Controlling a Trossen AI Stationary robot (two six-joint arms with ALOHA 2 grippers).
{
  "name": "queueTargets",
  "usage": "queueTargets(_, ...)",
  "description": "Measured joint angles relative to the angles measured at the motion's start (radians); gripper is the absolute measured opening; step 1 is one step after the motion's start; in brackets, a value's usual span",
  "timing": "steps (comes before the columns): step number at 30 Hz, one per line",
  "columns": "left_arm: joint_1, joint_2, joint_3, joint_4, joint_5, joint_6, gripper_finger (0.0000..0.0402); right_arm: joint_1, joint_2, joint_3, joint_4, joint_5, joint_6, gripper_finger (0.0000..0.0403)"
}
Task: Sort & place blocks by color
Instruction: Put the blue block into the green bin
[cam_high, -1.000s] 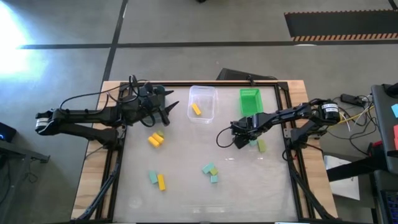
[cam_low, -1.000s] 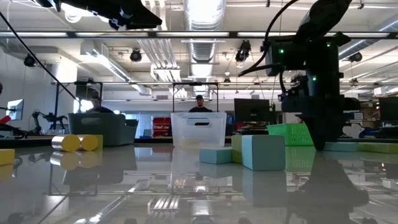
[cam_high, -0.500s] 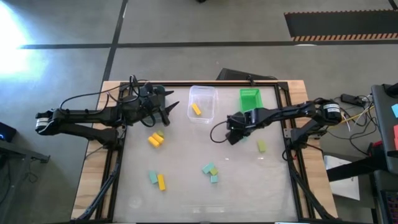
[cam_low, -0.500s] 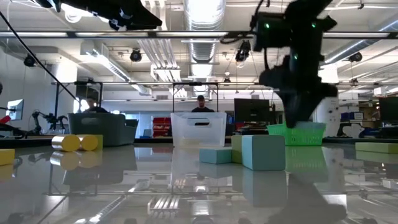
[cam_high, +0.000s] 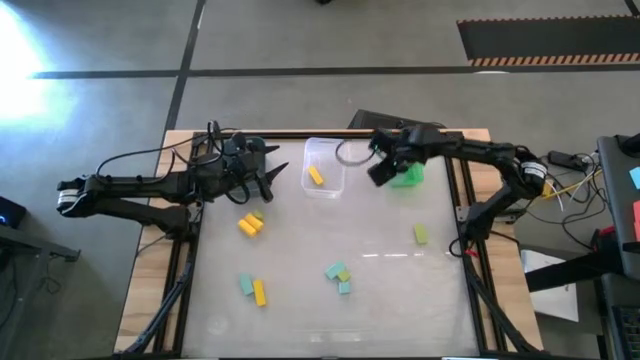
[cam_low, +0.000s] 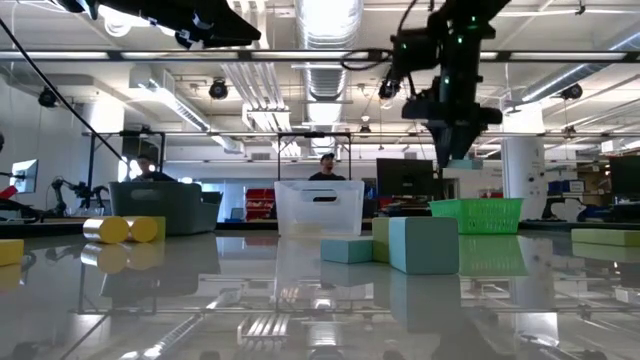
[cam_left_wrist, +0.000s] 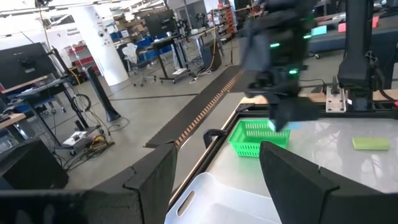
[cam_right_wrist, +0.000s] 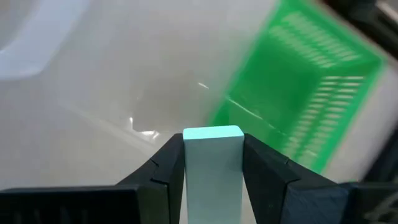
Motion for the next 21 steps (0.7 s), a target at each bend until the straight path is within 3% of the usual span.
queueTargets(7,0.000,-0.002,0.000,0.008,0.000,0.003,0.0214,-0.214,0.000,-0.062,0.058,-0.001,-0.108,0.0116)
queueTargets(14,-0.001,-0.002,0.000,0.008,0.000,0.002,0.0214,-0.259,0.018,-0.175,0.243,-0.046,-0.129,0.0116)
queueTargets(21,-0.001,0.000,0.000,0.007,0.000,0.000,0.0214,-0.259,0.019,-0.198,0.282,-0.046,-0.118,0.0192)
